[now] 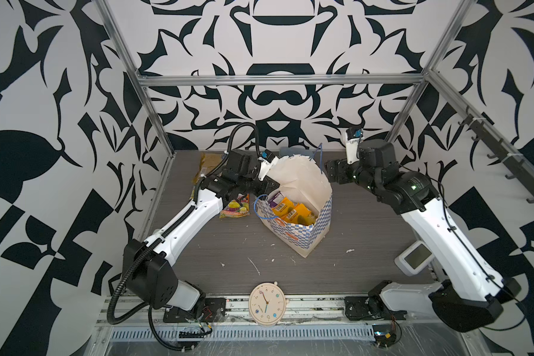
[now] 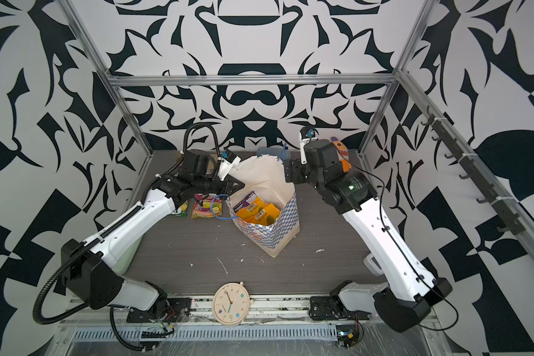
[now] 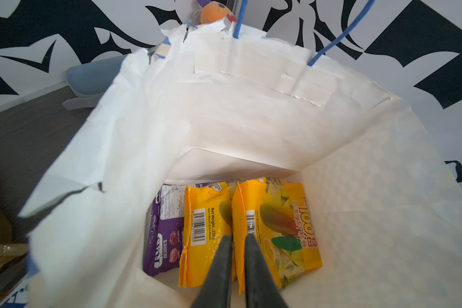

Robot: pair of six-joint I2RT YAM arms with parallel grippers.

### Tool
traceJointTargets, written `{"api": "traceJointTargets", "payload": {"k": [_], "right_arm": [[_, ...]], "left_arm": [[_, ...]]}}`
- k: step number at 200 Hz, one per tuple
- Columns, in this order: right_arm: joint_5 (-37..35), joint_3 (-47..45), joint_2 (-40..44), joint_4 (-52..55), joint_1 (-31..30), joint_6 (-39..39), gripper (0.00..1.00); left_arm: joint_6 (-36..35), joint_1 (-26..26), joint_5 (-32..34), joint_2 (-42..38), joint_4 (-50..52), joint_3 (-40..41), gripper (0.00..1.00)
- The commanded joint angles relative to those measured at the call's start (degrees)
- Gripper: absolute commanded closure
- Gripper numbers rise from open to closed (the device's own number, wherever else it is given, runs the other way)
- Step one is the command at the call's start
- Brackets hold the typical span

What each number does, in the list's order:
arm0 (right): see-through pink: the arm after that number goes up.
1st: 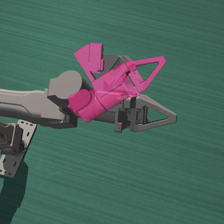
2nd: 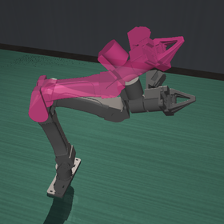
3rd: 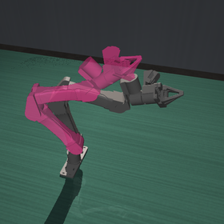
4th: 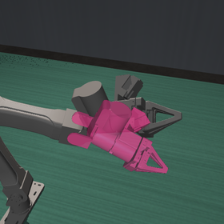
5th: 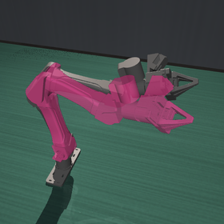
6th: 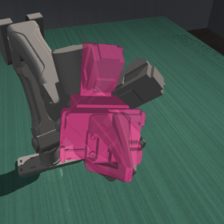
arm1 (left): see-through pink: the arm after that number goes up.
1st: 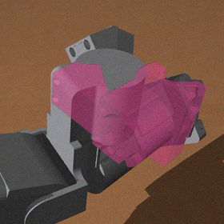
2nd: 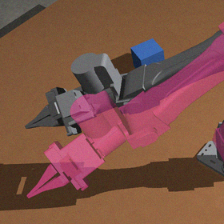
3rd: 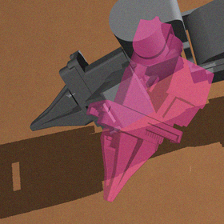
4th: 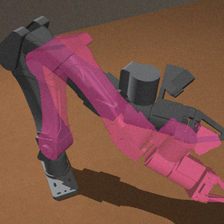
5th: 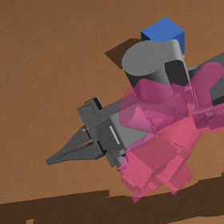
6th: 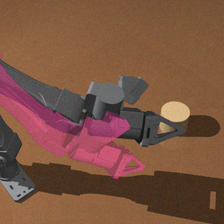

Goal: Take the snacks out of the paper bag
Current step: Pick up the paper bag from the center of the table.

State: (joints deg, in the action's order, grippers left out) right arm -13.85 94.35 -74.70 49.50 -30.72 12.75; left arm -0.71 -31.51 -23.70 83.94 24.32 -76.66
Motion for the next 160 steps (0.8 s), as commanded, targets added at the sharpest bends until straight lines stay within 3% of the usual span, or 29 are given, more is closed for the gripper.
{"api": "traceJointTargets", "payload": {"k": [1,39,81,111,134,160], "right_arm": [[4.35,1.86,-3.11,9.91,0.05,5.8,0.09],[8.21,-1.99,-7.38,9.57,0.1,9.76,0.09],[8.63,-7.42,-10.37,7.49,0.12,11.21,0.33],[7.17,-9.15,-12.56,4.67,0.69,11.37,0.66],[7.35,-8.7,-13.08,1.74,2.09,10.78,0.98],[4.27,-6.58,-13.79,0.04,3.65,8.33,1.0]], "left_arm": [[-0.37,-0.13,-1.26,-2.14,0.31,1.66,0.86],[0.09,-0.27,-1.86,-2.19,-1.29,2.1,0.85],[0.6,-0.4,-1.9,-3.3,-3.41,4.19,0.85],[0.71,-0.4,-1.85,-3.1,-3.97,4.11,0.85],[0.6,-0.4,-0.96,-3.06,-5.05,3.93,0.85],[0.71,-0.4,2.24,-3.28,-7.08,3.62,0.85]]}}
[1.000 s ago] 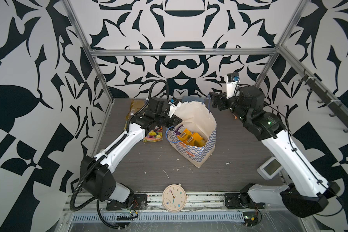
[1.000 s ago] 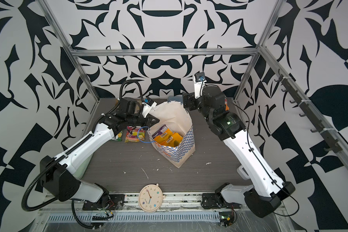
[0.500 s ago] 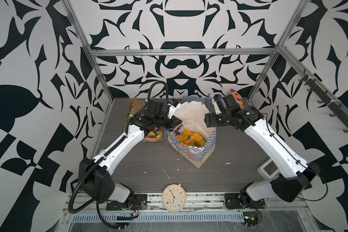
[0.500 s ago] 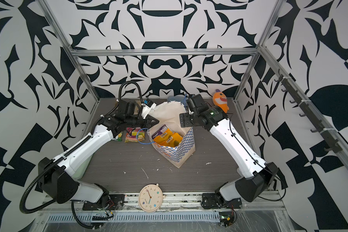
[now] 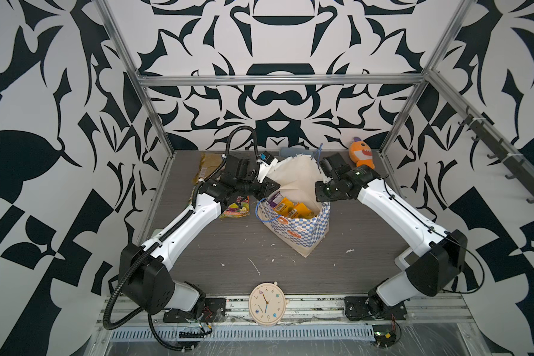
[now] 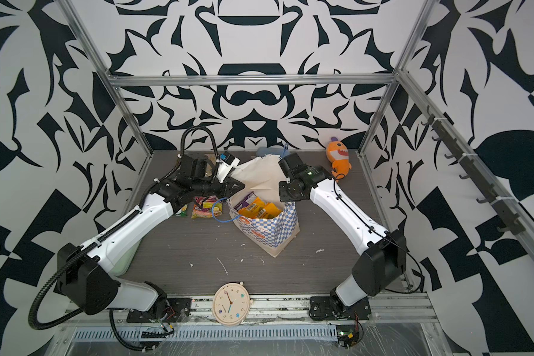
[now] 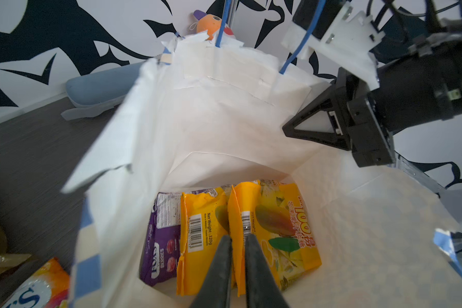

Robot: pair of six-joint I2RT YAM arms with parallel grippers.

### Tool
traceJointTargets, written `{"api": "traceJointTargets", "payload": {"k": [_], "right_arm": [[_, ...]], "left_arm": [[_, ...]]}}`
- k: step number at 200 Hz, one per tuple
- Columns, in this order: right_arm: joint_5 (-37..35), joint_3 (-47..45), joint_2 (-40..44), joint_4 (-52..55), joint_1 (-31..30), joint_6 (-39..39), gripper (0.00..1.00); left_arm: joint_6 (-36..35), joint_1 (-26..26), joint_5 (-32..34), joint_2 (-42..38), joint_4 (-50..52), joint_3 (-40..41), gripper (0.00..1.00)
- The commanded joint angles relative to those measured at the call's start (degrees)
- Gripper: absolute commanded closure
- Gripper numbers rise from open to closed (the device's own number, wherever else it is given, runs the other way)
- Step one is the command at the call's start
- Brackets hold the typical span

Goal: Take the snacks out of the paper bag
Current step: Pick up the paper bag from the center of the table.

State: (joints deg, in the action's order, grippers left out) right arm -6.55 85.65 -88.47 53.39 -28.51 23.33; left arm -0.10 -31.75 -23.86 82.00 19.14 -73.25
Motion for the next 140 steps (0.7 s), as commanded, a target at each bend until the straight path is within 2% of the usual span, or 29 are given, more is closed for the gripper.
{"api": "traceJointTargets", "payload": {"k": [1,36,51,63,86,108,140], "right_arm": [[-3.07,2.23,-0.07,-3.92,1.62,-2.42,1.0],[-3.97,4.89,-2.03,-10.8,5.57,-8.46,1.0],[-3.91,6.5,-2.69,-14.69,5.74,-13.49,1.0],[-8.91,8.88,-3.25,-16.02,5.67,-16.08,1.0],[-10.02,9.84,-2.33,-20.6,5.84,-17.89,1.0],[-12.31,5.46,0.77,-28.37,5.74,-20.29,1.0],[-5.89,-5.39,9.27,-40.2,5.29,-20.63,1.0]], "left_arm": [[0.1,-0.16,2.62,-1.33,-2.04,0.22,0.85],[0.2,-0.16,9.19,-0.84,-5.74,-0.74,0.85],[-0.23,-0.16,11.04,-0.33,-6.42,-2.11,0.85],[-0.61,-0.18,12.04,0.07,-6.92,-3.01,0.84],[-1.21,-0.16,12.67,1.12,-6.83,-5.14,0.84],[-1.43,-0.16,13.26,1.78,-6.16,-7.29,0.85],[-1.5,-2.11,13.82,-0.01,-4.9,-8.74,0.85]]}}
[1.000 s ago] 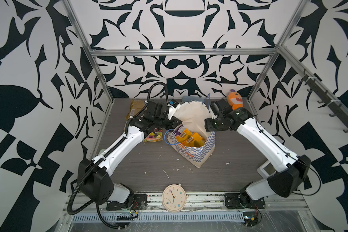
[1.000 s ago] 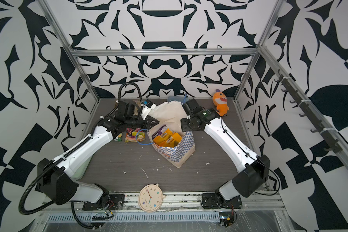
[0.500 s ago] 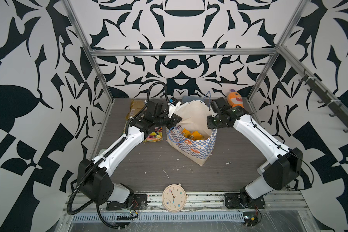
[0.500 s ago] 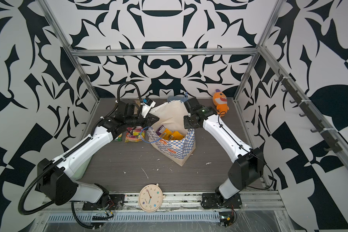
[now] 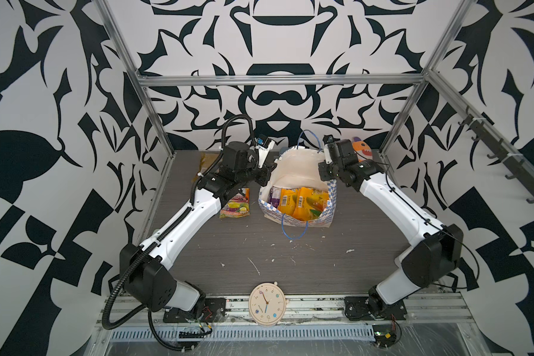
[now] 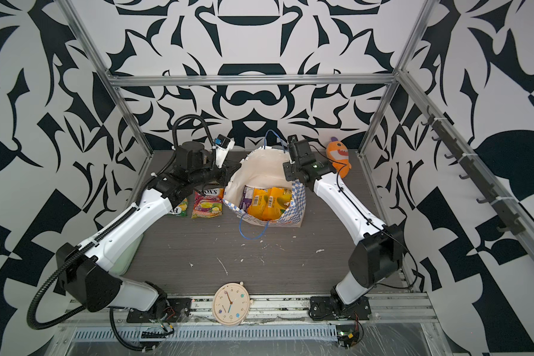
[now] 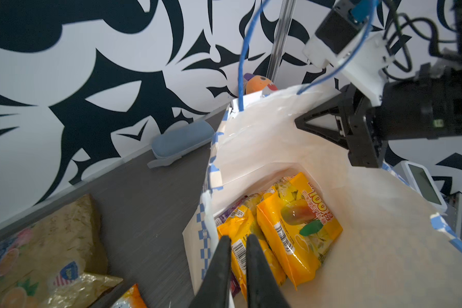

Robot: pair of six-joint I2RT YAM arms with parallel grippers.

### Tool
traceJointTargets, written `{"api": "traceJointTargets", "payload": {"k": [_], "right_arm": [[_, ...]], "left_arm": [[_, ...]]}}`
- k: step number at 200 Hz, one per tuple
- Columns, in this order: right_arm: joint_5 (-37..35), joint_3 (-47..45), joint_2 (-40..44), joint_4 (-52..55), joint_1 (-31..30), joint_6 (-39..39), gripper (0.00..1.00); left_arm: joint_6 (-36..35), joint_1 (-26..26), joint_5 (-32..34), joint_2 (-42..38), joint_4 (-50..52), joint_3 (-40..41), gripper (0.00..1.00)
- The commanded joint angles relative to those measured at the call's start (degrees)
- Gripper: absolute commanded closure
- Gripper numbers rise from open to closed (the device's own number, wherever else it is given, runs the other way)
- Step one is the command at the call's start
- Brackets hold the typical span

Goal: Take the snacks out of the paper bag
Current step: Pick up the paper bag from the center of the table.

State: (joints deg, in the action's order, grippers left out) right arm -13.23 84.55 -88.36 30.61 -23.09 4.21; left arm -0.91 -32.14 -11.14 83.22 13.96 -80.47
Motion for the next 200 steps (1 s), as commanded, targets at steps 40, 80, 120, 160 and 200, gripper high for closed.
{"api": "traceJointTargets", "payload": {"k": [40,80,120,160,200], "right_arm": [[0.0,-17.67,19.54,-26.28,-4.96,-2.2,1.0],[-6.05,-26.63,27.03,-31.64,-14.54,-5.07,1.0],[-12.07,-31.32,29.12,-34.39,-19.08,-3.83,1.0],[-18.14,-35.94,30.74,-42.57,-21.54,-5.94,1.0],[-21.78,-38.09,31.14,-48.03,-24.05,-10.26,1.0]], "left_arm": [[-3.38,-8.35,5.12,-6.36,-0.72,4.05,0.84],[0.76,-11.24,4.97,-7.35,-0.82,11.38,0.87],[6.41,-14.84,6.87,-9.74,-7.73,20.53,0.86],[13.9,-16.11,9.43,-7.68,-12.82,25.15,0.63],[20.39,-16.11,10.64,0.06,-11.22,23.09,0.36]]}}
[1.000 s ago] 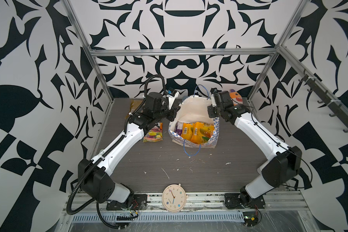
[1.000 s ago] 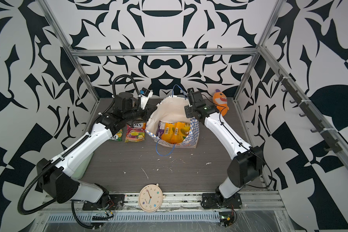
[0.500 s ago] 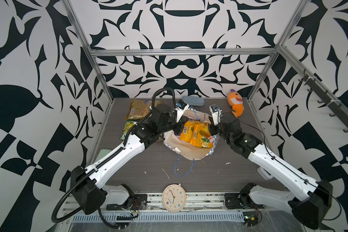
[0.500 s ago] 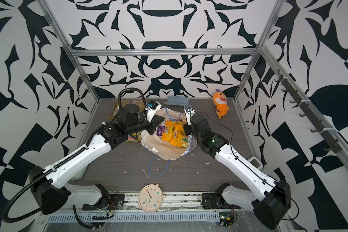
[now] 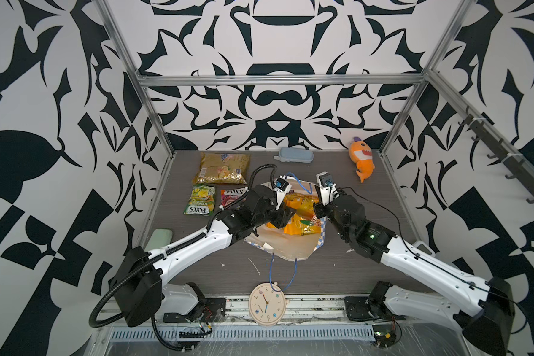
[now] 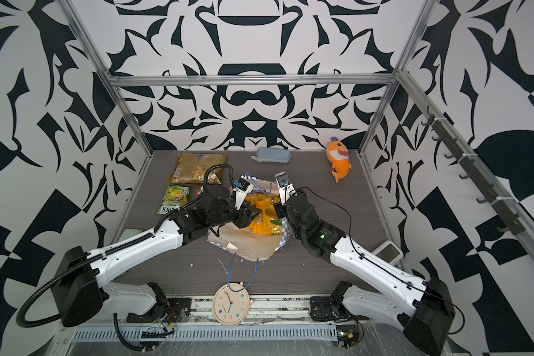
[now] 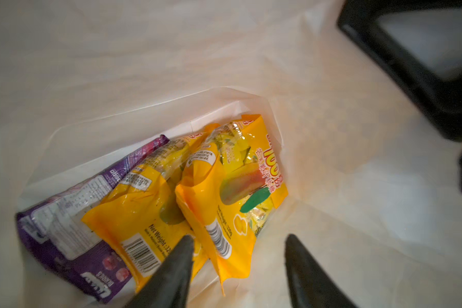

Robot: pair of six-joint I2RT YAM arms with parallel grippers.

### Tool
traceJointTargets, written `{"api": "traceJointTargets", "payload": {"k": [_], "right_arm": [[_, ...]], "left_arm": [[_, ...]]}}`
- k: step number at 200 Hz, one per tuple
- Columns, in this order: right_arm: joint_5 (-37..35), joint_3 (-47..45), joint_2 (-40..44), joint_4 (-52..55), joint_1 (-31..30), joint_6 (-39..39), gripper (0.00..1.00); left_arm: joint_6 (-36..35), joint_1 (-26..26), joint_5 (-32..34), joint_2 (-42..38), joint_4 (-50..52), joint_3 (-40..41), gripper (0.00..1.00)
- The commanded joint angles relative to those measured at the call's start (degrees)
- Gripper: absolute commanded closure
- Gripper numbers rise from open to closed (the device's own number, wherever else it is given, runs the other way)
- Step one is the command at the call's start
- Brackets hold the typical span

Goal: Take the snacks out of the paper bag
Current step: Pick up the paper bag from the center of the table, then pick up the snack from the paper bag.

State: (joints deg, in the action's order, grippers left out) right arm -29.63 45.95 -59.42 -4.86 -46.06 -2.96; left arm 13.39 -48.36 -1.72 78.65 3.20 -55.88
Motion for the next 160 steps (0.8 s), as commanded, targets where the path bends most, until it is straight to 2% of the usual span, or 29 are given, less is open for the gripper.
{"api": "traceJointTargets", "payload": {"k": [1,28,72,90,103,126,160], "right_arm": [[-5.37,0.48,2.2,-12.63,-1.15,-3.19,1.0],[-5.32,0.37,2.2,-13.3,-1.22,-3.71,1.0],[-4.84,-0.41,3.04,-14.52,-1.31,-4.36,1.0],[-4.89,-0.47,3.17,-15.06,-1.31,-4.98,1.0],[-4.78,-0.72,3.34,-15.49,-1.31,-5.22,1.0],[-5.88,-1.15,3.6,-16.61,-1.31,-6.41,1.0],[-7.51,-4.29,4.31,-22.52,-1.31,-8.81,1.0]], "left_arm": [[6.2,0.11,1.2,4.87,-0.47,-1.59,0.36],[8.66,0.15,1.28,10.31,0.4,-4.27,0.35],[9.99,0.11,3.9,14.38,1.49,-6.37,0.33],[10.06,0.11,3.5,15.84,-0.08,-6.95,0.43],[9.95,0.11,2.23,17.04,-2.3,-6.83,0.46],[9.99,0.11,0.12,19.27,-6.16,-6.46,0.6],[8.97,0.11,-1.41,22.6,-10.79,-7.24,0.71]]}}
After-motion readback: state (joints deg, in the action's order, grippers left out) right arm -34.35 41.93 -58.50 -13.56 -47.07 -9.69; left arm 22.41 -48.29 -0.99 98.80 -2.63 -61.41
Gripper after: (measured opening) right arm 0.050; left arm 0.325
